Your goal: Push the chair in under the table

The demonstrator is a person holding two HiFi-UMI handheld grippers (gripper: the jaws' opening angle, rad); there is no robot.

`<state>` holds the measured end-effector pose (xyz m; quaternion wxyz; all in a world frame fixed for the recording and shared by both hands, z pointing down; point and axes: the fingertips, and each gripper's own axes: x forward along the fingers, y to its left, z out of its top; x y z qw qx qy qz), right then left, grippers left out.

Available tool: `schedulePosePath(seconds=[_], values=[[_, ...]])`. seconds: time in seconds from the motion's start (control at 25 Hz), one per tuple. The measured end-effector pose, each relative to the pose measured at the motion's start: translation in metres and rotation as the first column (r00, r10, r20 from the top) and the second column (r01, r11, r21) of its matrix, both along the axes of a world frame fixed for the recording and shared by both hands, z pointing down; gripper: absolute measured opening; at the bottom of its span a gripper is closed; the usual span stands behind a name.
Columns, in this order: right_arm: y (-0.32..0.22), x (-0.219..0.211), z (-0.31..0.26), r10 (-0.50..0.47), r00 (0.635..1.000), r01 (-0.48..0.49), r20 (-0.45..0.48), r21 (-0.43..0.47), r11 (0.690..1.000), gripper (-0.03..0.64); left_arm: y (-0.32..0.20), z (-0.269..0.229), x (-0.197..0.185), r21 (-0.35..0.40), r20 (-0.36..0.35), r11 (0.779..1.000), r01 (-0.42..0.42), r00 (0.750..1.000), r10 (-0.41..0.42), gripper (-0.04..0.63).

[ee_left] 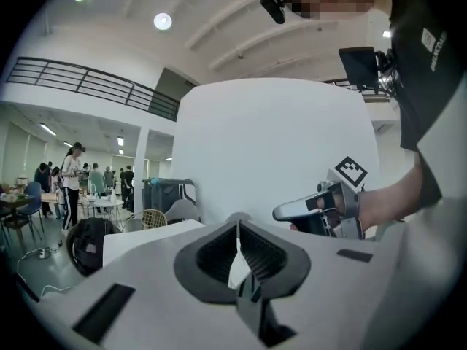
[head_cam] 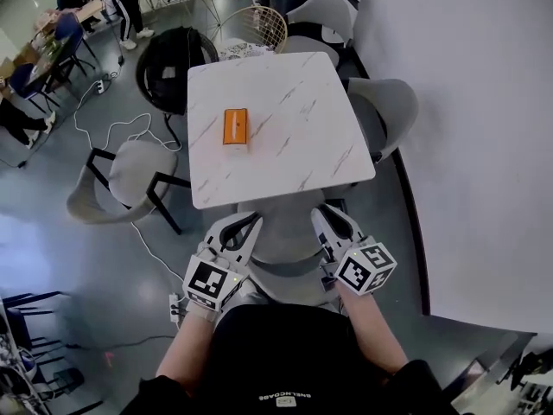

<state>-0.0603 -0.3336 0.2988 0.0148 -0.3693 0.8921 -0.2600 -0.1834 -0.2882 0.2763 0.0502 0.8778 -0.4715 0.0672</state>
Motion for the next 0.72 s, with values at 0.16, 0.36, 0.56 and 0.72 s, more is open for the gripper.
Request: schedulePosePath(seconds=[0.16, 0.36, 0.56, 0.72], values=[[-0.004, -0.010, -0.041, -0.070, 0.997, 0.068, 0.008, 0.141, 0.988, 0.045, -0.001, -0.031, 0.009, 0.089, 0.027, 0.996, 0.018, 0.999, -0.021, 0.006], [-0.002, -0.020, -0.079, -0.140, 0.990, 0.130, 0.023, 0.240, 0.962, 0.017, 0.002, -0.064, 0.022, 0.146, -0.026, 0.989, 0.032, 0.999, -0.028, 0.005], [0.010, -0.033, -0.096, -0.217, 0.976, 0.209, -0.014, 0.336, 0.918, 0.011, 0.006, -0.090, 0.031, 0.176, -0.165, 0.984, -0.015, 0.985, 0.045, 0.005], [0.024, -0.039, -0.109, -0.258, 0.966, 0.241, -0.006, 0.380, 0.893, 0.011, 0.007, -0.097, 0.031, 0.171, -0.260, 0.985, 0.003, 0.965, 0.042, 0.005]])
